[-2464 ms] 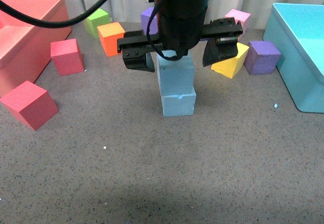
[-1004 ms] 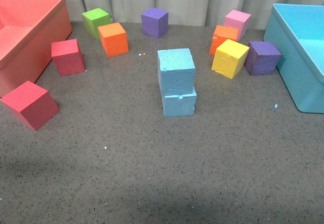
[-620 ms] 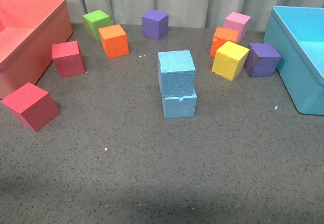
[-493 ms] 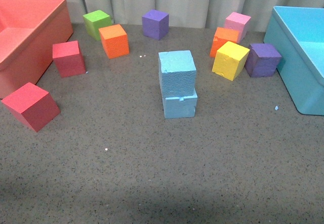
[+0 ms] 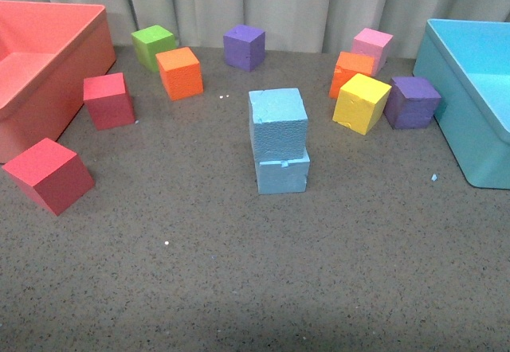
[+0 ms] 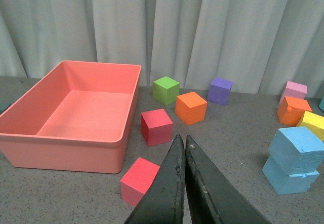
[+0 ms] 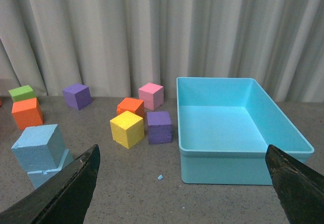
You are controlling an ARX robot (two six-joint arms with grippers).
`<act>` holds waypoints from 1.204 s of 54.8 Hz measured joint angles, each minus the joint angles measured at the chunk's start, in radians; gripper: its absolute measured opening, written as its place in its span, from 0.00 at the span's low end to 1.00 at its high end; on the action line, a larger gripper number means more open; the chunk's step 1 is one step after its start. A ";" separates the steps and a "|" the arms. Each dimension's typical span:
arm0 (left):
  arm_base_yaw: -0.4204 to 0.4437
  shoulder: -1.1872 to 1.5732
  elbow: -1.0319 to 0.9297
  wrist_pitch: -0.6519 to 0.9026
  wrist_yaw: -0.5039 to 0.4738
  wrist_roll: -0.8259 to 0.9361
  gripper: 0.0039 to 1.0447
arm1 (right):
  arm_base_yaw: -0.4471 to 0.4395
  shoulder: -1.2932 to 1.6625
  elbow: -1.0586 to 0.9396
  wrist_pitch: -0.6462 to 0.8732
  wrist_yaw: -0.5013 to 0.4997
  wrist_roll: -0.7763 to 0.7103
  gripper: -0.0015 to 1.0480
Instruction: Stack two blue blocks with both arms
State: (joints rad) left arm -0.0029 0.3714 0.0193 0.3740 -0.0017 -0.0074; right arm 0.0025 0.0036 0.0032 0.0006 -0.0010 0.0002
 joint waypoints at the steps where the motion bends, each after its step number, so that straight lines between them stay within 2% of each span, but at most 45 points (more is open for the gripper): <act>1: 0.000 -0.004 0.000 -0.005 0.000 0.000 0.03 | 0.000 0.000 0.000 0.000 0.000 0.000 0.91; 37: 0.000 -0.194 0.000 -0.193 0.000 0.000 0.03 | 0.000 0.000 0.000 0.000 0.000 0.000 0.91; 42: 0.000 -0.340 0.000 -0.362 0.001 0.000 0.03 | 0.000 0.000 0.000 0.000 0.000 0.000 0.91; 51: 0.000 -0.366 0.000 -0.372 0.001 0.000 0.04 | 0.000 0.000 0.000 0.000 0.000 0.000 0.91; 58: 0.000 -0.366 0.000 -0.372 0.001 0.000 0.24 | 0.000 0.000 0.000 0.000 0.000 0.000 0.91; 63: 0.000 -0.367 0.000 -0.372 0.001 0.000 0.47 | 0.000 0.000 0.000 0.000 0.000 0.000 0.91; 66: 0.000 -0.367 0.000 -0.372 0.001 0.000 0.55 | 0.000 0.000 0.000 0.000 0.000 0.000 0.91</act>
State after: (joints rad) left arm -0.0029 0.0044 0.0193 0.0021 -0.0006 -0.0078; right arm 0.0025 0.0036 0.0032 0.0006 -0.0010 0.0002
